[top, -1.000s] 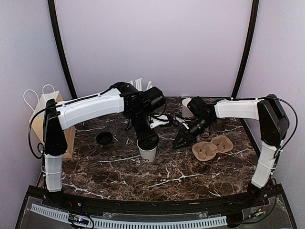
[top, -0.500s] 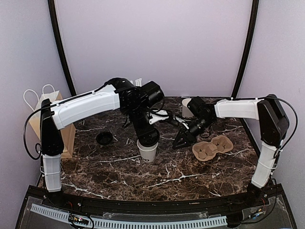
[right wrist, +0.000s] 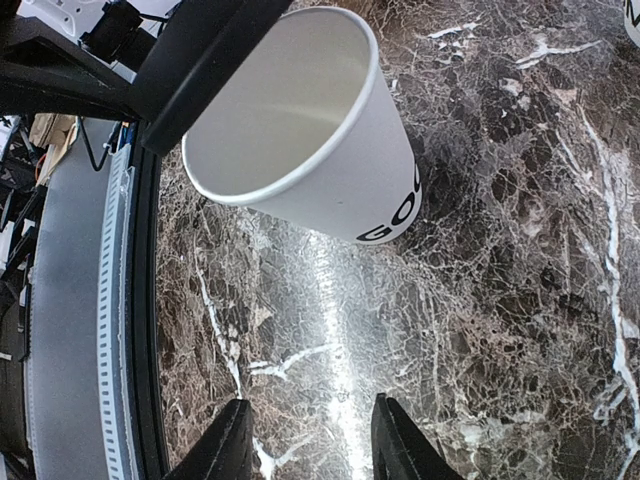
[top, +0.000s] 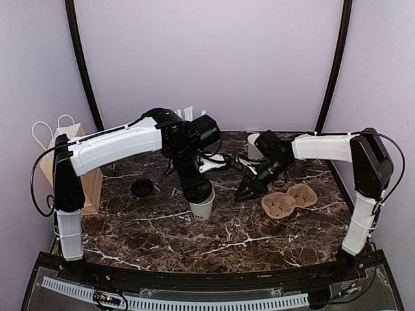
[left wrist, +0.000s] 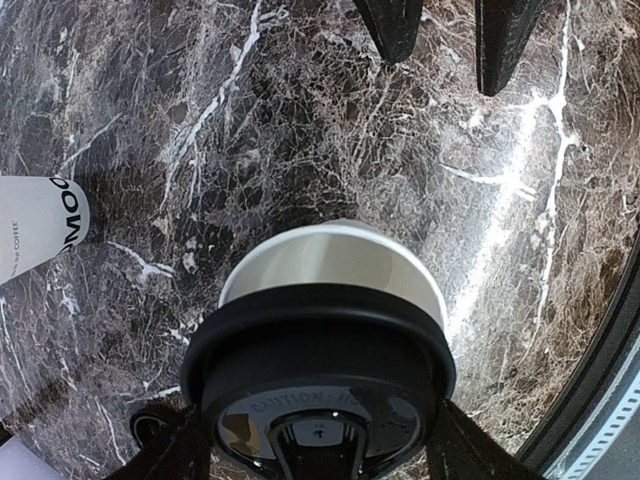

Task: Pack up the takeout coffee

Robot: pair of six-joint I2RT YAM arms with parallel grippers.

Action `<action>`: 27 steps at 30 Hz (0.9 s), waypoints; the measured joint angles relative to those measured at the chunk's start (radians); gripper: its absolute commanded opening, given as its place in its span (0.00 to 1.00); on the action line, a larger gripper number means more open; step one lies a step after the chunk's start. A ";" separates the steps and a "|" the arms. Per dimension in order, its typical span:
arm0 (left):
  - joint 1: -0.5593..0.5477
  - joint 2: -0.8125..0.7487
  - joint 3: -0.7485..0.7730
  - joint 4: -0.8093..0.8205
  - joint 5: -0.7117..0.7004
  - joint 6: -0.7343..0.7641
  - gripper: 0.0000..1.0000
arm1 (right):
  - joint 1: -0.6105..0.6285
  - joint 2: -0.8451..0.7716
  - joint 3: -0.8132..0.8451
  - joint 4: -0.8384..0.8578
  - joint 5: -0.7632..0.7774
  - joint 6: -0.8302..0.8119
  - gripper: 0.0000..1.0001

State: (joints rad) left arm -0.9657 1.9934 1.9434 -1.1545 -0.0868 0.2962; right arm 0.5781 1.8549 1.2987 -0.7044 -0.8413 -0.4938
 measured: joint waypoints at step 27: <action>0.002 0.097 0.074 0.020 0.027 0.031 0.99 | 0.000 0.014 0.000 -0.004 0.000 -0.007 0.42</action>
State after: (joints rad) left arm -0.9638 2.0903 2.0178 -1.1347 -0.0601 0.3271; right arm 0.5781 1.8687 1.2987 -0.7082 -0.8417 -0.5011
